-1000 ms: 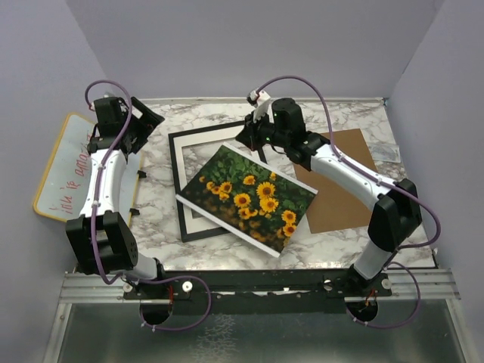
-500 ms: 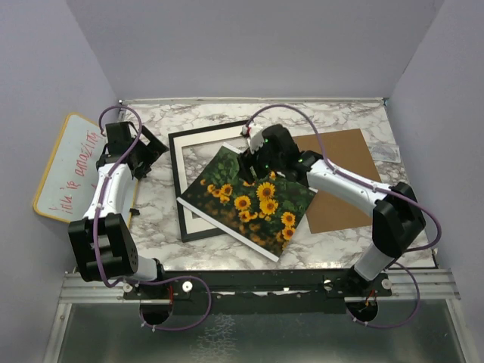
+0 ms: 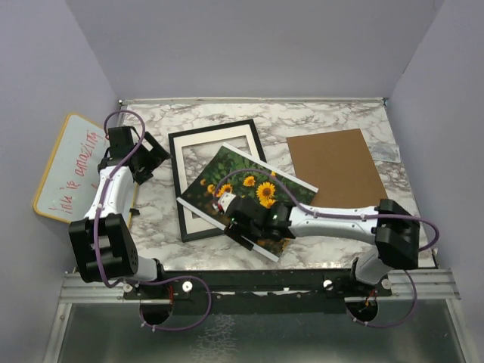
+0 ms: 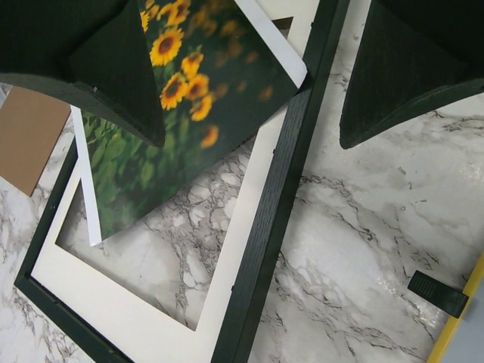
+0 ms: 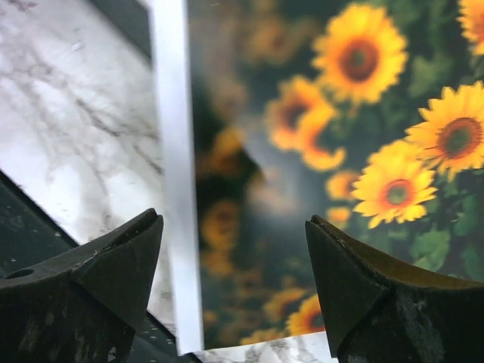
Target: Put the photo into the frame
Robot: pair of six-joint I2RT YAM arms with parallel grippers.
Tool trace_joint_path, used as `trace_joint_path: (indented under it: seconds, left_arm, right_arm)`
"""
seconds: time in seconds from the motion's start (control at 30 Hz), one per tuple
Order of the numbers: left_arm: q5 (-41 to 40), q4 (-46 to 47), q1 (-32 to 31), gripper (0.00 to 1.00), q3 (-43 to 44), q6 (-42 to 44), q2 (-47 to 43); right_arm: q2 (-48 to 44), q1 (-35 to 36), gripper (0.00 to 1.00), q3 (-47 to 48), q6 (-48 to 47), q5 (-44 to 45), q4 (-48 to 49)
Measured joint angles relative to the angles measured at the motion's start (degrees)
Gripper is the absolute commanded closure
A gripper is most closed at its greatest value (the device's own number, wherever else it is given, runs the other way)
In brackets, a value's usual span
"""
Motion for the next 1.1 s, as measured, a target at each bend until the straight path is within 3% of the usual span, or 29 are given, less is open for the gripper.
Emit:
trace_joint_path:
  seconds: [0.2, 0.47, 0.63, 0.77, 0.93, 1.1]
  left_arm:
    - [0.24, -0.87, 0.0, 0.02, -2.36, 2.21, -2.51]
    - [-0.02, -1.77, 0.0, 0.02, -5.44, 4.85, -5.75]
    - [-0.26, -2.03, 0.0, 0.02, -5.46, 5.6, -5.73]
    - [-0.85, -2.05, 0.0, 0.02, -5.44, 5.99, -5.73]
    - [-0.87, -2.14, 0.0, 0.02, -5.31, 6.08, -5.73]
    - [-0.87, -2.14, 0.0, 0.02, -5.31, 6.08, -5.73]
  right_arm:
    - [11.54, 10.91, 0.16, 8.76, 9.64, 11.3, -10.58]
    - [21.05, 14.99, 0.15, 12.39, 22.16, 28.22, -21.79]
    - [24.63, 14.95, 0.23, 11.82, 24.5, 38.97, -24.28]
    - [25.55, 14.99, 0.33, 9.07, 23.69, 43.6, -22.71]
    - [26.03, 15.02, 0.38, 6.19, 19.58, 46.62, -18.99]
    - [26.53, 14.99, 0.74, 5.2, 16.37, 46.42, -15.61]
